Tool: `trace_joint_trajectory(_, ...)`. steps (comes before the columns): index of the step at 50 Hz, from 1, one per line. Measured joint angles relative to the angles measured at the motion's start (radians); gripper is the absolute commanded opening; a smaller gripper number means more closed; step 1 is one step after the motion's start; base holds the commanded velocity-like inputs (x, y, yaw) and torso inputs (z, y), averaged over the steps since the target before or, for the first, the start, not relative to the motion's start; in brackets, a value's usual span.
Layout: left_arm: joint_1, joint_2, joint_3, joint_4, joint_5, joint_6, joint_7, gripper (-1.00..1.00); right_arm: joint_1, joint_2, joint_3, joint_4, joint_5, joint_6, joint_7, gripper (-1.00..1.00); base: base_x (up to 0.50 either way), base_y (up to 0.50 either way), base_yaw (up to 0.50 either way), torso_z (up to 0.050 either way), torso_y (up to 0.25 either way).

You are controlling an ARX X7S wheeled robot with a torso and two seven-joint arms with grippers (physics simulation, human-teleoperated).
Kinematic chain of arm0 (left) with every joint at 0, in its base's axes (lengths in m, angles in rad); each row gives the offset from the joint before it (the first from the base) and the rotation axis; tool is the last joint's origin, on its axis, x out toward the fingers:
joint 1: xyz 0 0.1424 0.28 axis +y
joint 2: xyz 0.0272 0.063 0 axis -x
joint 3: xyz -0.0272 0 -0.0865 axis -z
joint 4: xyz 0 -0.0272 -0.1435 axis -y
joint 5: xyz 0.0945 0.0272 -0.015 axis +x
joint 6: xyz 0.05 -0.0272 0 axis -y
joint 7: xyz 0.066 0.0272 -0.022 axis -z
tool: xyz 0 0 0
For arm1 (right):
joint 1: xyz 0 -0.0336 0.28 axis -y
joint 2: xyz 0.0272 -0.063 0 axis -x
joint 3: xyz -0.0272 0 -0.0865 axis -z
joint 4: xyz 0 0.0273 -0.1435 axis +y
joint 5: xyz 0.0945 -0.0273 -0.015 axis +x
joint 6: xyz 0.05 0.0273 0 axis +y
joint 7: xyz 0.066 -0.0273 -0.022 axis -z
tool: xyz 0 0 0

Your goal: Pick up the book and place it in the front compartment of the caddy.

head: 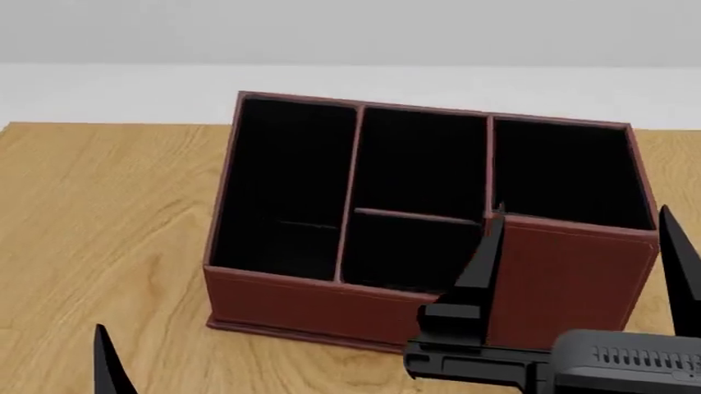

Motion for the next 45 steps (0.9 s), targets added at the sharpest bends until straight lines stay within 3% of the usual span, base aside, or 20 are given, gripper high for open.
trace_joint_trajectory(10, -0.001, -0.005, 0.003, 0.000, -0.004, 0.001, -0.004, 1.00, -0.002, -0.003, -0.006, 0.005, -0.004, -0.007, -0.001, 1.00, 0.34, 0.19, 0.00, 0.000, 0.001)
trace_joint_trajectory(34, -0.003, -0.011, 0.015, -0.001, -0.007, 0.003, -0.013, 1.00, -0.042, 0.028, 0.017, -0.007, 0.003, -0.048, 0.010, 1.00, 0.04, 0.00, 0.00, 0.000, 0.000)
trace_joint_trajectory(39, -0.004, -0.012, 0.017, -0.003, -0.007, 0.006, -0.015, 1.00, 0.002, 0.048, 0.028, -0.011, 0.073, -0.014, 0.025, 1.00, 0.00, 0.00, 0.00, 0.000, 0.000)
trace_joint_trajectory(45, -0.005, -0.012, 0.020, -0.006, -0.008, 0.014, -0.016, 1.00, 0.192, 0.097, 0.039, 0.014, 0.320, 0.098, 0.042, 1.00, 0.00, 0.00, 0.00, 0.000, 0.000)
